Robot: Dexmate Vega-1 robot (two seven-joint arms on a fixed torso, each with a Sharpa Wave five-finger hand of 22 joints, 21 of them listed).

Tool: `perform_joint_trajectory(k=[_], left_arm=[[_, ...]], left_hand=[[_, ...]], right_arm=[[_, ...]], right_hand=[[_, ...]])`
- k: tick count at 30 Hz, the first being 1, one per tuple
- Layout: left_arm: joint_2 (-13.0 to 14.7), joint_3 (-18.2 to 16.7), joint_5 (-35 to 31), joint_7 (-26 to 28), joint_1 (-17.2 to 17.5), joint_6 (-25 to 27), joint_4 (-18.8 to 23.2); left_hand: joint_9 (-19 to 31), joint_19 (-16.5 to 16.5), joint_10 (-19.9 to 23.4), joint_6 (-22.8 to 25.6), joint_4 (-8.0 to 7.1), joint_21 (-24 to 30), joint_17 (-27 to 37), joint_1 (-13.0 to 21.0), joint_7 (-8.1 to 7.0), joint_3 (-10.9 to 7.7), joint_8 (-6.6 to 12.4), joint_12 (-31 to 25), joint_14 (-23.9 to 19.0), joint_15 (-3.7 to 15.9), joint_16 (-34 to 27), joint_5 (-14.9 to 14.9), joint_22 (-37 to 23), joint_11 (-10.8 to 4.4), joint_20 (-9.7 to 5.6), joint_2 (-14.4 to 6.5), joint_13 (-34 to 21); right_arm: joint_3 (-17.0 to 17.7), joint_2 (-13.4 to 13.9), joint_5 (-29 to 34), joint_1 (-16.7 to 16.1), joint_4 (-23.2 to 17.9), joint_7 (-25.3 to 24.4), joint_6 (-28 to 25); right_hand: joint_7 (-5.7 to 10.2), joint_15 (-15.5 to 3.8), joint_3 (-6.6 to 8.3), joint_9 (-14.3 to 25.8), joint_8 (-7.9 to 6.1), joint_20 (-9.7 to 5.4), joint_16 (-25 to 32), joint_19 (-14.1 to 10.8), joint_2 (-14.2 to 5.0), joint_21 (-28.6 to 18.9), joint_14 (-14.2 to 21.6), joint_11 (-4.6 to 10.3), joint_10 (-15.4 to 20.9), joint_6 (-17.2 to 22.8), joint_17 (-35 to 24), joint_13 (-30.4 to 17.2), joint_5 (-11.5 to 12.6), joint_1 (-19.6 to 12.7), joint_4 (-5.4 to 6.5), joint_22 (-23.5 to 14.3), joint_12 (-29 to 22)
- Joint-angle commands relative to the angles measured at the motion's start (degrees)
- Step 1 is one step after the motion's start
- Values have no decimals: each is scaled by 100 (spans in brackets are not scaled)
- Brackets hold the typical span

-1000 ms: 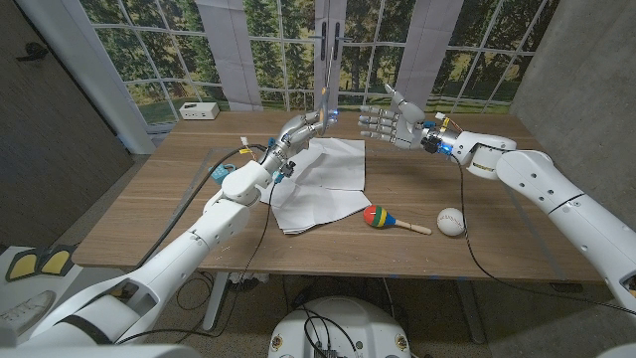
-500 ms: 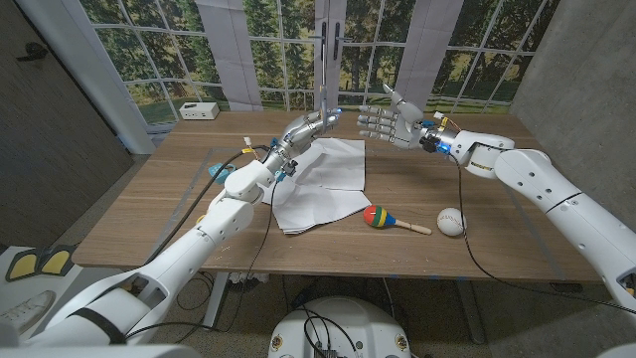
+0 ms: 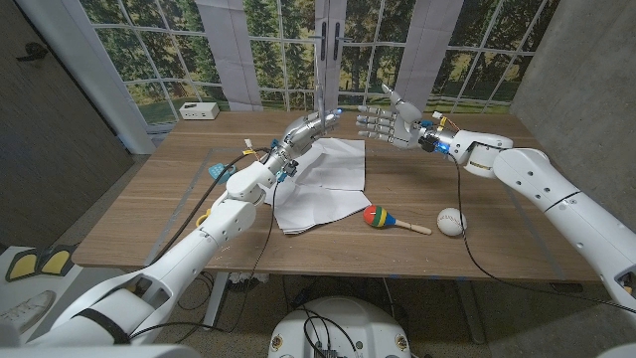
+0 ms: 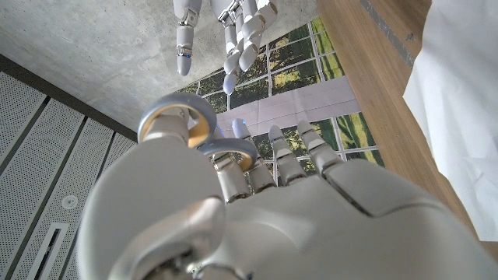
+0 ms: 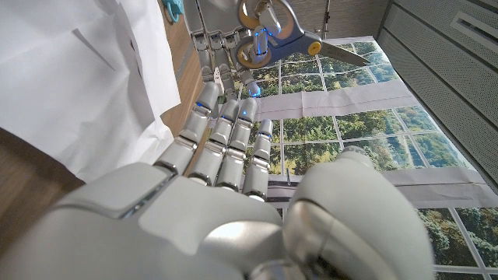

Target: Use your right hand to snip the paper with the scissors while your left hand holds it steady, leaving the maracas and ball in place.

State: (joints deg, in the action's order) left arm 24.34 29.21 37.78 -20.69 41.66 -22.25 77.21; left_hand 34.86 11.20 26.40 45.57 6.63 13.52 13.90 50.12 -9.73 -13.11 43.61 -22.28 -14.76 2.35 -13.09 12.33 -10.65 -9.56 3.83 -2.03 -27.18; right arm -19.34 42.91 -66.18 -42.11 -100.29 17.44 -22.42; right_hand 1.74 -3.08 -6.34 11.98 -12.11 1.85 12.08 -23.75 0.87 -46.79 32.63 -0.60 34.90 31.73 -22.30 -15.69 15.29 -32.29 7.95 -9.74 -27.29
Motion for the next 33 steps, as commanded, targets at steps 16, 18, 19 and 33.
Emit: perform_joint_trajectory(k=[16, 18, 19, 33], left_arm=[[147, 23, -304, 360, 74, 100, 150], [159, 29, -320, 373, 70, 120, 157], [157, 31, -323, 354, 62, 98, 139], [281, 68, -584, 403, 17, 7, 119]], left_hand=[[-291, 83, 595, 147, -169, -70, -174, -566, 137, 568, -9, 324, -59, 627, 17, 84, -13, -239, 64, 614, 332], [-311, 84, 597, 148, -185, -74, -182, -611, 150, 611, -13, 353, -64, 608, 15, 96, -13, -232, 59, 655, 354], [-331, 86, 582, 162, -195, -77, -188, -646, 155, 646, -14, 381, -65, 609, 15, 105, -13, -220, 53, 692, 369], [-464, 27, 485, 76, -278, -122, -221, -906, 193, 921, -89, 592, 28, 508, 49, 204, -14, -174, 129, 942, 491]], right_arm=[[-20, -6, -2, 51, -15, -4, -62], [-12, -3, -3, 42, -27, -3, -51], [-7, -2, -9, 38, -33, -3, -48], [-14, -7, -27, 43, -57, -12, -58]], right_hand=[[-16, -55, -42, 7, -13, 27, 39, -74, -74, 71, -16, -11, 76, 51, 48, 31, 30, -6, -28, -8, 47], [-17, -41, -45, 6, -13, 29, 37, -74, -74, 80, -22, -5, 79, 51, 54, 36, 31, -7, -30, -8, 52], [-14, -44, -46, 6, -13, 32, 35, -75, -75, 83, -27, 0, 87, 52, 56, 37, 31, -7, -31, -8, 51], [-10, -57, -61, 1, -13, 37, 48, -87, -92, 131, -10, 18, 130, 62, 90, 65, 35, -4, -36, -9, 69]])
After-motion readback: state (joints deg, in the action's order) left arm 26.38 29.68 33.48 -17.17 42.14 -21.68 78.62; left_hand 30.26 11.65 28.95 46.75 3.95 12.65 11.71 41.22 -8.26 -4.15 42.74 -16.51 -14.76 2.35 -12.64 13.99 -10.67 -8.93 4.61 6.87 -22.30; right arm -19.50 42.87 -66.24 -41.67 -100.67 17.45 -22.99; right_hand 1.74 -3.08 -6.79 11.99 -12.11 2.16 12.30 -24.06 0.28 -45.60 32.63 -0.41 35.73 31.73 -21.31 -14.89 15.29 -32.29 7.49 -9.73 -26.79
